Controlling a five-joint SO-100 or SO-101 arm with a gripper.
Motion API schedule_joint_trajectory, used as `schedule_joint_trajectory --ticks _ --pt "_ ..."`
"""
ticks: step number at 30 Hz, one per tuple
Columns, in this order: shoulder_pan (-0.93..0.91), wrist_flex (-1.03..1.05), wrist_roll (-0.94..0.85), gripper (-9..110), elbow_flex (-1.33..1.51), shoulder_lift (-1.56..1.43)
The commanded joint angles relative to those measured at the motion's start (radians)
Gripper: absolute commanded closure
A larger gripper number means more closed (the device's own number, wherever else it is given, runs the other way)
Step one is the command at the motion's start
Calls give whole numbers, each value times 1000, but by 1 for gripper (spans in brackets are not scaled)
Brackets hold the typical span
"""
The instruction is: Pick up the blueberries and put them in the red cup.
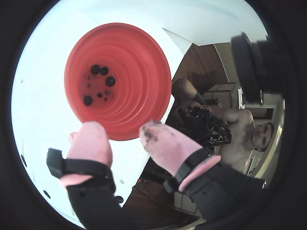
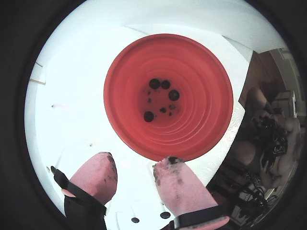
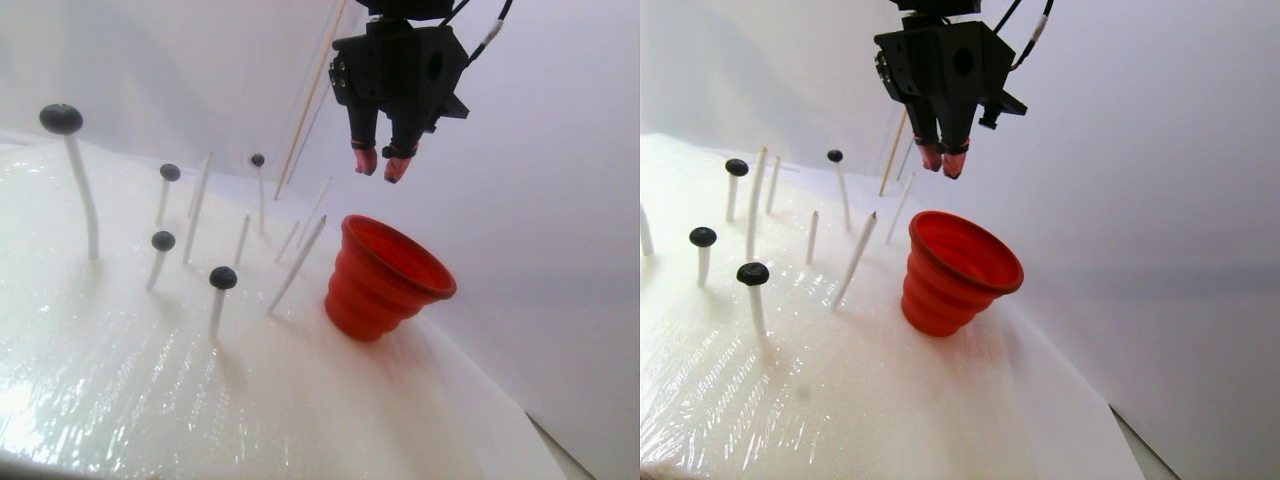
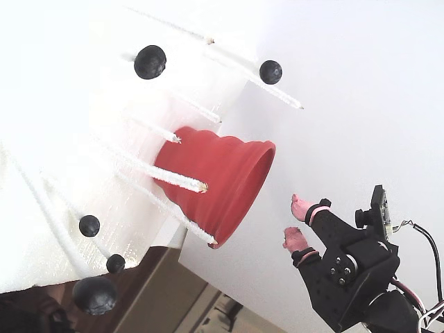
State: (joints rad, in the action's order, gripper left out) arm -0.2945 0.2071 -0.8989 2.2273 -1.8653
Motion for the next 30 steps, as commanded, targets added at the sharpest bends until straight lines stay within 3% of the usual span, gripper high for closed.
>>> schedule_joint_trajectory --ticks 1,30 --pt "8 18 11 87 -75 -106" --pt "245 195 126 89 -89 -265"
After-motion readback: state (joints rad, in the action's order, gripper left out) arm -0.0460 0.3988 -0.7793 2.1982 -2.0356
